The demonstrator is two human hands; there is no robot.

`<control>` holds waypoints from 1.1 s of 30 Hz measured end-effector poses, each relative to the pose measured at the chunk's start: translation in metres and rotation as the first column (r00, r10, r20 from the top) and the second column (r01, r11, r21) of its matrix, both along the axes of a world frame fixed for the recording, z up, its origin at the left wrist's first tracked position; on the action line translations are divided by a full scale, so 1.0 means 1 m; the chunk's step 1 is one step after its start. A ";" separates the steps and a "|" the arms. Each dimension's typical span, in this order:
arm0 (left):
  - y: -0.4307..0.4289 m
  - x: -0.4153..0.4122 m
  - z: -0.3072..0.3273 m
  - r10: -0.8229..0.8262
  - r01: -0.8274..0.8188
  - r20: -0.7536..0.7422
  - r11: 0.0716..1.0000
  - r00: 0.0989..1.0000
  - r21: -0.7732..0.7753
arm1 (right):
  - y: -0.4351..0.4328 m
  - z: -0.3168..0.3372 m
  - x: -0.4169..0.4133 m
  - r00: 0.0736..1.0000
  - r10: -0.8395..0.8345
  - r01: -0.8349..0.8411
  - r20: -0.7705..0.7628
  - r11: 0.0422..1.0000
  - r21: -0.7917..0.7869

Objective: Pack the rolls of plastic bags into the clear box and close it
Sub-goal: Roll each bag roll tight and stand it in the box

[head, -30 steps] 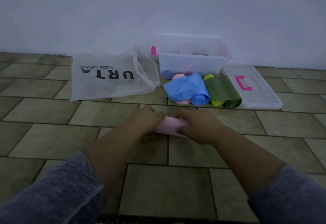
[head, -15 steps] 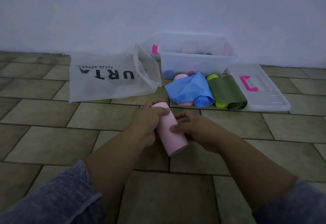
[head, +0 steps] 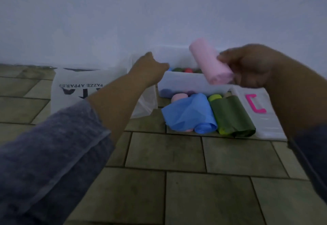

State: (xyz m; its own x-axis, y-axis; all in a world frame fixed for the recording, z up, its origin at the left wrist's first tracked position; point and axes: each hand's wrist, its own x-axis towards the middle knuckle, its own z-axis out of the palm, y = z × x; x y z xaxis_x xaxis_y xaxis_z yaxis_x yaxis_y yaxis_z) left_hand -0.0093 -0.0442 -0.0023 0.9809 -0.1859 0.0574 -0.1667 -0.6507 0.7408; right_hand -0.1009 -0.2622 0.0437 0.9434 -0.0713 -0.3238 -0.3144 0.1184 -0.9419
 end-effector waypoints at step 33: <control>0.058 -0.080 -0.063 -0.254 0.392 -0.316 0.754 0.914 0.528 | 0.025 -0.066 0.008 0.989 -0.100 -0.099 -0.112 0.121 -0.988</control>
